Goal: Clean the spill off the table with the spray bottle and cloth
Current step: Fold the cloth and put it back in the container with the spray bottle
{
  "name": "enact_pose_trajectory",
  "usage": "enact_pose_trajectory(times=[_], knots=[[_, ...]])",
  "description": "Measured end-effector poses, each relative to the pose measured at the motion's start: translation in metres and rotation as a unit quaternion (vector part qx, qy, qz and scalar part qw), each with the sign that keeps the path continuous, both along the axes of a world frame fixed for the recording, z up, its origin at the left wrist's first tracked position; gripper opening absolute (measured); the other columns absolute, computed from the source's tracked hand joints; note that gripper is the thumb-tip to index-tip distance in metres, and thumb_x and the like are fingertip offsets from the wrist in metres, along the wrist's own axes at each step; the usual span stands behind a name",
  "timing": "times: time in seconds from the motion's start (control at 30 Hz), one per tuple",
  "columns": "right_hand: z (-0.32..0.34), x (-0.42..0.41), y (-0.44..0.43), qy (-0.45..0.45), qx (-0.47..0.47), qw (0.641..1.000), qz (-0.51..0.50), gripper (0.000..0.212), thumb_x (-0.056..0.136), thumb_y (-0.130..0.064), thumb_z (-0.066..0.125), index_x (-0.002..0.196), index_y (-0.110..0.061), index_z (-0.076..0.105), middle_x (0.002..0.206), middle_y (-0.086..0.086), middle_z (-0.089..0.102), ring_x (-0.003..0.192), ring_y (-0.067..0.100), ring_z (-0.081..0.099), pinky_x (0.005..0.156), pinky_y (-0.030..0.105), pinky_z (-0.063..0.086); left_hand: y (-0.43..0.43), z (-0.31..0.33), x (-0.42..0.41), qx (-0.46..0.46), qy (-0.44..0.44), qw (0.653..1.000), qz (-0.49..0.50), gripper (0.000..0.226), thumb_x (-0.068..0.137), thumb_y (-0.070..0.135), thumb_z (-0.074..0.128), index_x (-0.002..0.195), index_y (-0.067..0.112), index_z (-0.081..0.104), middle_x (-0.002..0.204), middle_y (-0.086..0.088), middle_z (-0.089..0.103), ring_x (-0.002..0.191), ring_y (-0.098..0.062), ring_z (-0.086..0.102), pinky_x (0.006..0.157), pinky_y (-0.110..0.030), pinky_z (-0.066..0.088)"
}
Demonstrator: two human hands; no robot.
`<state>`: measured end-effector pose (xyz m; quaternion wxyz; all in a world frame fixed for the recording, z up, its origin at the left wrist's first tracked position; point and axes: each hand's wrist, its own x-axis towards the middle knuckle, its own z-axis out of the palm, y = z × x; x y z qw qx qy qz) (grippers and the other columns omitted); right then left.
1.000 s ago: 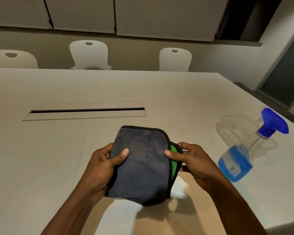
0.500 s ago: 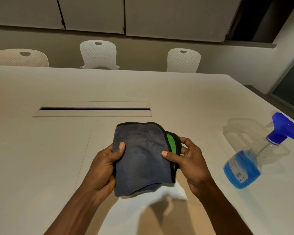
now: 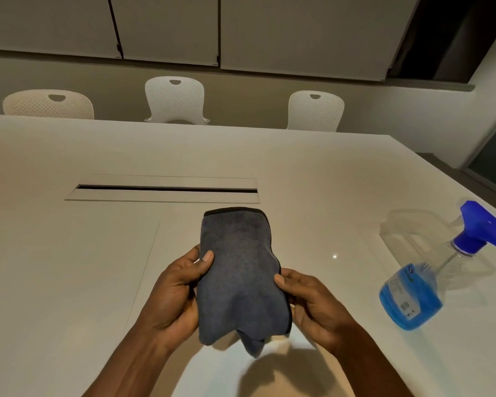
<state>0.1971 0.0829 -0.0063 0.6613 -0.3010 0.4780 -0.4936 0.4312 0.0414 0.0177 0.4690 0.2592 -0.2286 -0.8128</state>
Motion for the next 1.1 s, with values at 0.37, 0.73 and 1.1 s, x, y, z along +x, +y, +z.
enact_pose_trajectory(times=[0.37, 0.73, 1.1], knots=[[0.008, -0.001, 0.013, -0.123, 0.008, 0.992, 0.027, 0.056, 0.071, -0.006, 0.088, 0.125, -0.001, 0.072, 0.128, 0.026, 0.07, 0.116, 0.042, 0.069, 0.095, 0.048, 0.058, -0.008, 0.014, -0.002, -0.066, -0.152, 0.986, -0.008, 0.037, 0.098, 0.014, 0.067, 0.133, 0.003, 0.068, 0.129, -0.023, 0.074, 0.113, -0.037, 0.074, 0.088, -0.041, 0.066], [0.02, -0.029, 0.025, 0.039, 0.009, 0.998, -0.047, 0.027, 0.089, 0.008, 0.063, 0.111, 0.0, 0.077, 0.115, 0.026, 0.075, 0.102, 0.036, 0.075, 0.081, 0.04, 0.063, -0.004, -0.001, 0.006, -0.177, -0.263, 0.938, -0.138, 0.056, 0.094, -0.006, 0.067, 0.143, 0.019, 0.058, 0.133, -0.01, 0.076, 0.122, -0.032, 0.073, 0.096, -0.044, 0.064], [0.025, -0.025, 0.027, 0.207, -0.27, 0.939, -0.055, 0.015, 0.08, 0.014, 0.057, 0.08, -0.001, 0.055, 0.09, 0.028, 0.064, 0.084, 0.03, 0.062, 0.08, 0.037, 0.054, -0.012, 0.004, 0.034, -0.332, -0.251, 0.903, -0.108, 0.042, 0.093, -0.024, 0.05, 0.065, 0.002, 0.068, 0.125, -0.032, 0.069, 0.118, -0.054, 0.066, 0.098, -0.067, 0.056]])
